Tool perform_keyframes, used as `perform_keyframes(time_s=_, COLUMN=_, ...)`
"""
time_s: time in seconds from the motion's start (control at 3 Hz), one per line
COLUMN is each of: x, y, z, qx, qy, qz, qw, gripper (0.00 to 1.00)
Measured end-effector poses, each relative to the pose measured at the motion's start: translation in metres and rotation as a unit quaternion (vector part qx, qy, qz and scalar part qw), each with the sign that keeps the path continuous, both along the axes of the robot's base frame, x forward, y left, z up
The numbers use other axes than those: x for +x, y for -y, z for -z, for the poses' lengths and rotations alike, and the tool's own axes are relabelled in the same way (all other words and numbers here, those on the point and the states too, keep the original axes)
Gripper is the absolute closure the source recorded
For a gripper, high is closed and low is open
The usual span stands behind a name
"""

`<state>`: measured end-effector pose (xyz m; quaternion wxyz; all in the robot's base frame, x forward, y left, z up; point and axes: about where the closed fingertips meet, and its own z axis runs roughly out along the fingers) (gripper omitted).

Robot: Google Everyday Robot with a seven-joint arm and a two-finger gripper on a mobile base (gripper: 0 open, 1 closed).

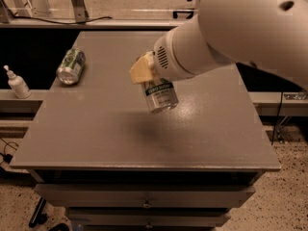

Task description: Place 7up can upright

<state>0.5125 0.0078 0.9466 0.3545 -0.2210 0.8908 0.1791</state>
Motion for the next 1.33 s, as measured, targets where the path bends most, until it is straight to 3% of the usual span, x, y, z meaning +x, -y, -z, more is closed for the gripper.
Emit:
perform_keyframes(time_s=0.33, x=0.008, y=0.015, z=-0.014, qx=0.009, qy=0.083, qz=-0.007, qw=0.9965, gripper=1.00)
perform_keyframes(time_s=0.67, x=0.032, y=0.023, z=-0.045, qx=0.059, qy=0.156, qz=0.000, qw=0.9860, gripper=1.00)
perform_keyframes(time_s=1.0, x=0.054, y=0.017, z=-0.074, qx=0.125, qy=0.192, qz=-0.008, qw=0.9735, gripper=1.00)
perform_keyframes(time_s=1.33, x=0.066, y=0.013, z=-0.088, qx=0.154, qy=0.208, qz=-0.024, qw=0.9655, gripper=1.00)
